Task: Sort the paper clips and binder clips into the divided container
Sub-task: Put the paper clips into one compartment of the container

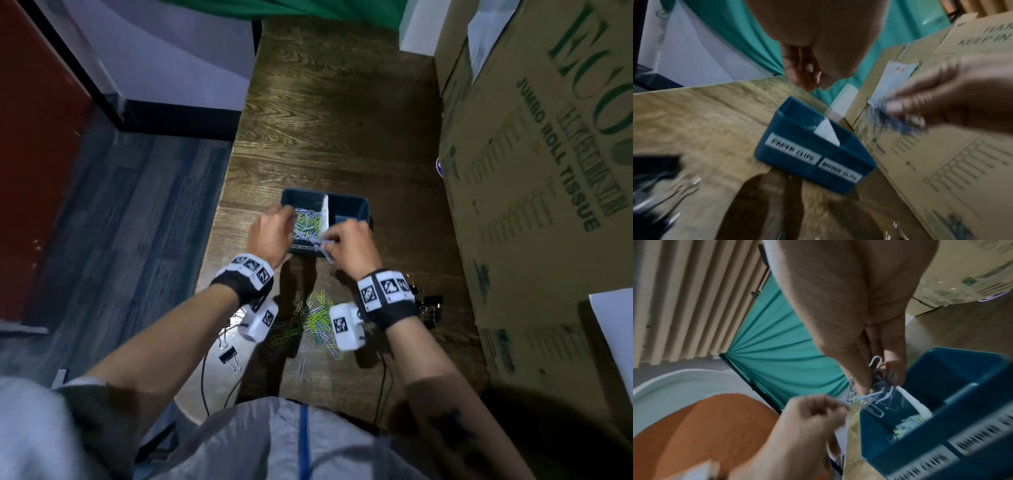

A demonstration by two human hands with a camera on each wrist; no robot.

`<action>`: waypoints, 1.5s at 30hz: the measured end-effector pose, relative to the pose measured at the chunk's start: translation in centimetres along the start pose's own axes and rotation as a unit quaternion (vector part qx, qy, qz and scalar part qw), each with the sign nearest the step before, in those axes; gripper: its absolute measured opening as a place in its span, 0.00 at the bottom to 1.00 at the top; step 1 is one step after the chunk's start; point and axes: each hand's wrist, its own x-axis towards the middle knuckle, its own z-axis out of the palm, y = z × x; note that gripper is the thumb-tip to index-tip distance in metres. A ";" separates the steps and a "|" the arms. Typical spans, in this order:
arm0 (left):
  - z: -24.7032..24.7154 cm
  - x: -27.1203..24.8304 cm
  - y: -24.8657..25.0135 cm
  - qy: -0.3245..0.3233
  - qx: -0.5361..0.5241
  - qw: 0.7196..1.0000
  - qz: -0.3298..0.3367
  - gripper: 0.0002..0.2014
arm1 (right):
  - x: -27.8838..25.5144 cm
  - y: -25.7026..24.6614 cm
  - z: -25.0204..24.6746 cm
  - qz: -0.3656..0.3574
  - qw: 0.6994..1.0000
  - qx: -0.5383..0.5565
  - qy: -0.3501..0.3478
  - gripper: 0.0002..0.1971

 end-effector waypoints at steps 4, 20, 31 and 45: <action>2.1 -4.5 -1.6 -0.058 0.029 0.998 -0.024 0.04 | 4.3 -1.9 -1.1 -0.006 0.999 0.012 0.041 0.04; 9.8 -12.8 -2.2 -0.402 0.139 0.904 0.044 0.44 | -5.6 9.9 8.4 0.226 0.948 -0.052 -0.219 0.49; 7.2 -16.4 -3.4 -0.418 0.101 0.888 0.164 0.39 | -11.0 11.0 13.4 0.051 0.966 -0.062 -0.246 0.43; 6.2 -18.0 -5.0 -0.429 0.127 0.894 -0.015 0.42 | -12.1 12.8 12.5 0.160 0.971 -0.053 -0.169 0.39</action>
